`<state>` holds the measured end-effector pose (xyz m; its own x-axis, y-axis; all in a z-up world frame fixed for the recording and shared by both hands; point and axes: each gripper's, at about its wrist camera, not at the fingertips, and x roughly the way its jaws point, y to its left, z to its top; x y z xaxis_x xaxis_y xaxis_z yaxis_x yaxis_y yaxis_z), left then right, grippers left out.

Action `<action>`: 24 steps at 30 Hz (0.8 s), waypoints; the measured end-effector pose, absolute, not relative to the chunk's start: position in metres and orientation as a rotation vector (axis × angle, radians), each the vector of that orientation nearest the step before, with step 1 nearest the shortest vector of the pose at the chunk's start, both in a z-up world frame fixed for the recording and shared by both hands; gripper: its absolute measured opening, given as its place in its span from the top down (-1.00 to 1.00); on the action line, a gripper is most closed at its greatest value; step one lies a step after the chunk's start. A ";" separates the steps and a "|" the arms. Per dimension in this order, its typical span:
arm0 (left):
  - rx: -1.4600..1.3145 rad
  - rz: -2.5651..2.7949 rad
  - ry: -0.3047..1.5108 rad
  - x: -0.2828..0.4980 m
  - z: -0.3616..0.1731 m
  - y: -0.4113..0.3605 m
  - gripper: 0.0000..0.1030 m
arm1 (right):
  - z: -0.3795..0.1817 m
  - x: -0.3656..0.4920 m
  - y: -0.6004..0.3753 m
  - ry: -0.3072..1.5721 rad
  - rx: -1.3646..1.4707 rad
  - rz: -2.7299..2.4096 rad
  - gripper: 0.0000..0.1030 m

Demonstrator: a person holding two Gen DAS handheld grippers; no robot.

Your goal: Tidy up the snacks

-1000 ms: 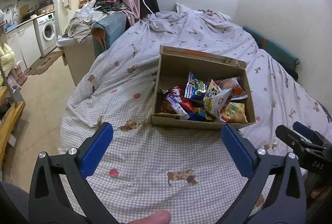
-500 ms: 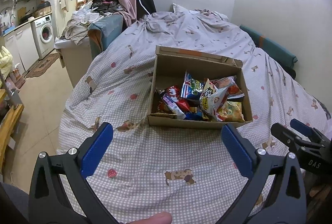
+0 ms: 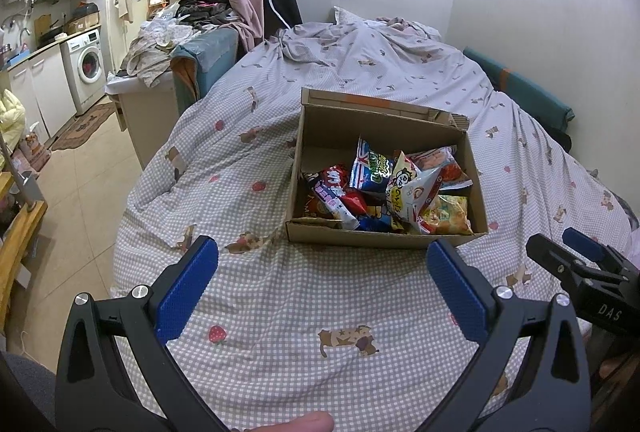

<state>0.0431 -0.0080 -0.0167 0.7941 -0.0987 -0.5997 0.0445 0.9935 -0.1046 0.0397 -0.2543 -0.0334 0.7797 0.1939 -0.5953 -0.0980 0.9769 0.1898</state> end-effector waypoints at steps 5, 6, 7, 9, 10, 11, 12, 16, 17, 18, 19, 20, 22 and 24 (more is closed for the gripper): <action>-0.088 -0.077 0.651 0.043 -0.017 -0.008 -1.00 | -0.033 0.039 -0.255 0.659 0.152 0.157 -1.00; -0.089 -0.076 0.652 0.043 -0.017 -0.008 -1.00 | -0.034 0.039 -0.255 0.659 0.153 0.156 -1.00; -0.090 -0.075 0.652 0.043 -0.018 -0.008 -1.00 | -0.034 0.039 -0.255 0.659 0.153 0.155 -1.00; -0.089 -0.075 0.651 0.043 -0.018 -0.008 -1.00 | -0.034 0.039 -0.256 0.660 0.152 0.155 -1.00; -0.089 -0.075 0.651 0.043 -0.018 -0.008 -1.00 | -0.034 0.039 -0.255 0.660 0.152 0.156 -1.00; -0.089 -0.075 0.651 0.043 -0.018 -0.008 -1.00 | -0.034 0.039 -0.255 0.660 0.151 0.156 -1.00; -0.088 -0.076 0.652 0.043 -0.018 -0.008 -1.00 | -0.034 0.039 -0.255 0.661 0.149 0.156 -1.00; -0.090 -0.076 0.653 0.042 -0.018 -0.008 -1.00 | -0.034 0.039 -0.255 0.660 0.148 0.154 -1.00; -0.089 -0.074 0.653 0.042 -0.018 -0.008 -1.00 | -0.034 0.040 -0.256 0.661 0.147 0.153 -1.00; -0.090 -0.074 0.653 0.042 -0.018 -0.008 -1.00 | -0.035 0.040 -0.257 0.663 0.149 0.153 -1.00; -0.091 -0.075 0.653 0.042 -0.018 -0.008 -1.00 | -0.035 0.039 -0.257 0.663 0.150 0.153 -1.00; -0.091 -0.075 0.655 0.042 -0.018 -0.008 -1.00 | -0.035 0.039 -0.257 0.662 0.150 0.152 -1.00; -0.091 -0.075 0.657 0.042 -0.019 -0.008 -1.00 | -0.035 0.039 -0.258 0.660 0.147 0.152 -1.00; -0.091 -0.074 0.656 0.042 -0.020 -0.007 -1.00 | -0.035 0.039 -0.259 0.661 0.146 0.151 -1.00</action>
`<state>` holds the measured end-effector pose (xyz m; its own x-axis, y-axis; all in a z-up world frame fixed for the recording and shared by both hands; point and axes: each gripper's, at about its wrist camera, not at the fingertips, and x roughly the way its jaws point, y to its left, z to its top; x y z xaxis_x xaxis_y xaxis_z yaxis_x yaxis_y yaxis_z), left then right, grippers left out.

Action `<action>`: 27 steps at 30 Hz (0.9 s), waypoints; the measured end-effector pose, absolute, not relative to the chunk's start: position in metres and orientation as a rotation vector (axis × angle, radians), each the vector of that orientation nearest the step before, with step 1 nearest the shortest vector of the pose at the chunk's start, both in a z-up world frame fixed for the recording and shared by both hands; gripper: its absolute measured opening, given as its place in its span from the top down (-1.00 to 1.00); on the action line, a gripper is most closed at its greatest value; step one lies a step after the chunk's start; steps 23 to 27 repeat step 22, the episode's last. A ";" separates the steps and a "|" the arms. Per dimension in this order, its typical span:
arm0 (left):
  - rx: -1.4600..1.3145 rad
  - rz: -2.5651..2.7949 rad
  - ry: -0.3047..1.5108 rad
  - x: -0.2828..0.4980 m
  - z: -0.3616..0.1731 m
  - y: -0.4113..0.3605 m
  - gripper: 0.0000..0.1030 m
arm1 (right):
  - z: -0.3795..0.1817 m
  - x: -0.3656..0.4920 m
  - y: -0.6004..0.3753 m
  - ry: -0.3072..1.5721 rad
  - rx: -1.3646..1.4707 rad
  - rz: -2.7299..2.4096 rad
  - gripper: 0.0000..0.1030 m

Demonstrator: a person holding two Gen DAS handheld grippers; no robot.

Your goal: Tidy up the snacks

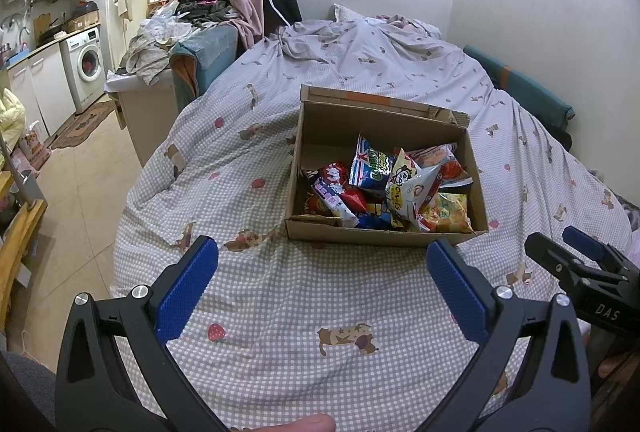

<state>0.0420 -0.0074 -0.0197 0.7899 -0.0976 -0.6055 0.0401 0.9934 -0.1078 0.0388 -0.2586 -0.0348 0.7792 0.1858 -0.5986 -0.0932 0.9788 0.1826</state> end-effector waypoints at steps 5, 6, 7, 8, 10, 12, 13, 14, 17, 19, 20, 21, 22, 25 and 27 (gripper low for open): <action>-0.091 -0.075 0.658 0.042 -0.020 -0.007 -1.00 | -0.034 0.039 -0.257 0.660 0.146 0.152 -1.00; -0.091 -0.076 0.658 0.042 -0.020 -0.007 -1.00 | -0.034 0.039 -0.258 0.660 0.146 0.152 -1.00; -0.090 -0.075 0.658 0.042 -0.020 -0.008 -1.00 | -0.034 0.039 -0.257 0.660 0.146 0.152 -1.00; -0.090 -0.075 0.659 0.042 -0.020 -0.007 -1.00 | -0.034 0.039 -0.257 0.660 0.146 0.152 -1.00; -0.091 -0.076 0.661 0.042 -0.021 -0.007 -1.00 | -0.034 0.039 -0.258 0.659 0.145 0.152 -1.00; -0.094 -0.076 0.668 0.044 -0.022 -0.006 -1.00 | -0.034 0.039 -0.258 0.659 0.144 0.151 -1.00; -0.094 -0.076 0.672 0.044 -0.023 -0.006 -1.00 | -0.034 0.039 -0.258 0.658 0.146 0.152 -1.00; -0.093 -0.075 0.676 0.044 -0.024 -0.006 -1.00 | -0.034 0.039 -0.259 0.656 0.146 0.151 -1.00; -0.093 -0.078 0.684 0.046 -0.026 -0.006 -1.00 | -0.032 0.041 -0.258 0.653 0.147 0.144 -1.00; -0.091 -0.082 0.689 0.048 -0.027 -0.009 -1.00 | -0.031 0.042 -0.259 0.649 0.153 0.142 -1.00; -0.087 -0.085 0.692 0.049 -0.029 -0.010 -1.00 | -0.031 0.042 -0.260 0.648 0.154 0.142 -1.00; -0.085 -0.085 0.696 0.051 -0.029 -0.012 -1.00 | -0.031 0.042 -0.259 0.648 0.149 0.141 -1.00; -0.085 -0.083 0.700 0.053 -0.030 -0.014 -1.00 | -0.031 0.043 -0.257 0.649 0.144 0.138 -1.00; -0.085 -0.083 0.700 0.053 -0.030 -0.014 -1.00 | -0.031 0.043 -0.257 0.649 0.144 0.138 -1.00; -0.085 -0.083 0.700 0.053 -0.030 -0.014 -1.00 | -0.031 0.043 -0.257 0.649 0.144 0.138 -1.00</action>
